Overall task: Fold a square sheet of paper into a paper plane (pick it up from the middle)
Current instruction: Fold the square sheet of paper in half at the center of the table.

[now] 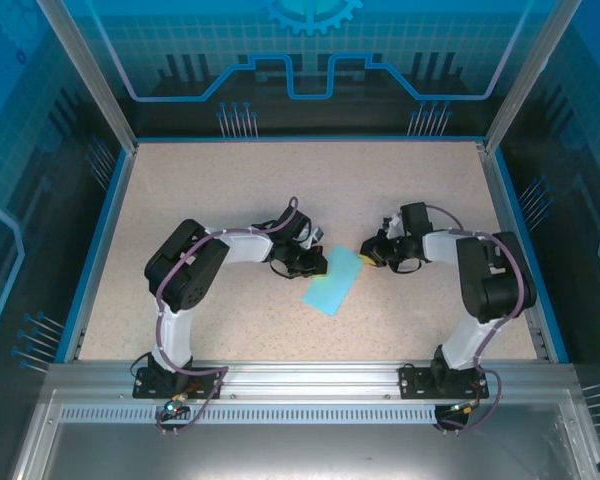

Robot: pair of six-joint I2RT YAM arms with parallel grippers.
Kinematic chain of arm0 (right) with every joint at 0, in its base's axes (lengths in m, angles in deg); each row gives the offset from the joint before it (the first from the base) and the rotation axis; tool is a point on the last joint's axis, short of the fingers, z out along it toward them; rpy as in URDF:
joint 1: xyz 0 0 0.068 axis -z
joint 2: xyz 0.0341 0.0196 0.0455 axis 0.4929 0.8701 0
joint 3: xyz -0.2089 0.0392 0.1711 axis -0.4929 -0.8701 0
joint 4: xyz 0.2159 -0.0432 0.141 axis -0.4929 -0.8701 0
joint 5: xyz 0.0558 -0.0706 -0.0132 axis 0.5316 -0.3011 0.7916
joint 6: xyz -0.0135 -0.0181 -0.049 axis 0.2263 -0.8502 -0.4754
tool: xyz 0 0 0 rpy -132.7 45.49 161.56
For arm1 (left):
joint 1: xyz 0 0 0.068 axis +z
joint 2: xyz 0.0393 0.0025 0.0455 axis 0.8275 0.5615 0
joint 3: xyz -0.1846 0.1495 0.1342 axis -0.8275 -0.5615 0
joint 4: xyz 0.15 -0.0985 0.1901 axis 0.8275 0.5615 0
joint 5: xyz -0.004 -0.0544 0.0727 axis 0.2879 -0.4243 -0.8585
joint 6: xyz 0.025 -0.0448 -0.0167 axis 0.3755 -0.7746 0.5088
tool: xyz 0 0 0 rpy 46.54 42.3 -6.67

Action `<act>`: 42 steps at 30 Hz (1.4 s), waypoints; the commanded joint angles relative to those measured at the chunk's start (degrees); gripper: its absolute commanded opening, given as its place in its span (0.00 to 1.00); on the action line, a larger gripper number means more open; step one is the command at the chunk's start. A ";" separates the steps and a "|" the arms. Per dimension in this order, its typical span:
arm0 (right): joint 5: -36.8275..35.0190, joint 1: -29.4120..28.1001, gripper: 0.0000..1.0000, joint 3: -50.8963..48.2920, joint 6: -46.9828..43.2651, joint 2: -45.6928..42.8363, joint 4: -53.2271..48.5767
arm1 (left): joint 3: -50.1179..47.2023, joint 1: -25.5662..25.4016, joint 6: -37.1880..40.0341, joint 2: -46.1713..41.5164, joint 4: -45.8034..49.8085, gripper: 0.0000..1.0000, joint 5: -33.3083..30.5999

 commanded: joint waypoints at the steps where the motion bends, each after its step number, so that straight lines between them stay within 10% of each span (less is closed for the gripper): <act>1: 0.73 -1.39 0.10 -2.00 0.20 -6.46 -1.19 | -4.06 -0.48 1.60 3.19 9.06 0.00 -7.35; 18: -9.59 -15.01 0.12 -14.06 9.63 -25.04 -1.25 | -4.57 -0.48 0.14 3.47 7.34 0.00 -6.46; 42: -13.13 -26.95 0.16 -19.26 17.22 -22.56 9.73 | -5.20 -0.31 0.20 3.93 6.46 0.00 -6.26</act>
